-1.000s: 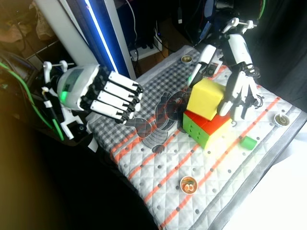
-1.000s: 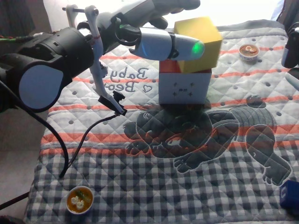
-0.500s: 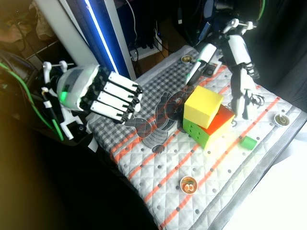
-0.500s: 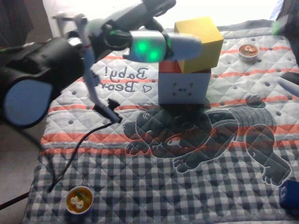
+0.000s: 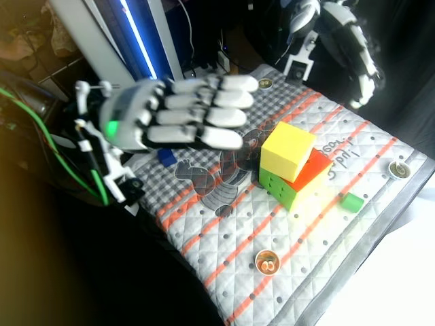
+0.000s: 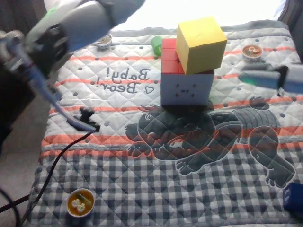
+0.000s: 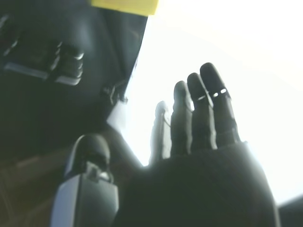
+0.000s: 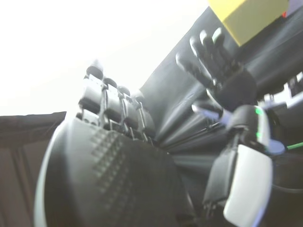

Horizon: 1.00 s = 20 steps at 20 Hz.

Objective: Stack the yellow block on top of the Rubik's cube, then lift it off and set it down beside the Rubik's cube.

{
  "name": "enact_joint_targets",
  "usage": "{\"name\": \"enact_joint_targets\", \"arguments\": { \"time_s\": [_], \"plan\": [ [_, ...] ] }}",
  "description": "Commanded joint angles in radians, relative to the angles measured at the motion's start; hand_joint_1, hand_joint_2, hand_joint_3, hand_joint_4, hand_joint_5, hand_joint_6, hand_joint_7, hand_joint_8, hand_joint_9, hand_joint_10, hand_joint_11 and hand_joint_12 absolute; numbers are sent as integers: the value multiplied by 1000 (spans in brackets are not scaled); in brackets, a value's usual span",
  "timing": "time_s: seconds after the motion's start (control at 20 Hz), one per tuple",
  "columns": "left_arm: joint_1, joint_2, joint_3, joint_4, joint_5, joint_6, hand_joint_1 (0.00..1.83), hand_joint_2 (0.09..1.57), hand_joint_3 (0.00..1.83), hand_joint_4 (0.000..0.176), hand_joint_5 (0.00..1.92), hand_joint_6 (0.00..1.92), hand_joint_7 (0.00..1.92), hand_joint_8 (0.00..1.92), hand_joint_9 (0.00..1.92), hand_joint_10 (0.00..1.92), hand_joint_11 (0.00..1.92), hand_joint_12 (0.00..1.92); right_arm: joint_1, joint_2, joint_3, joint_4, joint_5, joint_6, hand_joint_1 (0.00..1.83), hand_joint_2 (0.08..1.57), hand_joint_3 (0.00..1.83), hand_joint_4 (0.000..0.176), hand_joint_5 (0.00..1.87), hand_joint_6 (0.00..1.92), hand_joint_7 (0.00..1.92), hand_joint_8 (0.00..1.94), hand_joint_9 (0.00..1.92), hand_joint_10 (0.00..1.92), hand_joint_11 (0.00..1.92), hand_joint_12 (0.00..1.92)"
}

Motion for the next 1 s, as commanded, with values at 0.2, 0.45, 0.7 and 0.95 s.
{"name": "enact_joint_targets", "arguments": {
  "time_s": [0.2,0.45,0.7,0.95],
  "plan": [
    [95,61,-72,-34,295,-15,120,1300,6,16,400,31,518,30,219,798,45,1703,113,-80,88,-17,-70,2,555,810,0,0,36,14,37,12,69,31,0,788],
    [141,67,-95,-66,346,-16,123,1403,2,0,383,77,519,55,155,908,0,1626,168,-136,146,-16,-167,2,546,842,0,0,123,16,183,15,155,40,0,808],
    [154,66,-104,-68,362,-16,307,1423,0,0,73,940,331,538,171,1030,8,1740,190,-173,186,-16,-232,3,542,863,0,0,137,16,200,18,156,23,0,551],
    [163,66,-109,-69,377,-28,489,1405,0,0,70,1078,290,854,188,1103,0,1663,193,-210,221,-15,-299,3,538,886,0,0,153,5,155,1,120,6,0,639]
  ]
}}
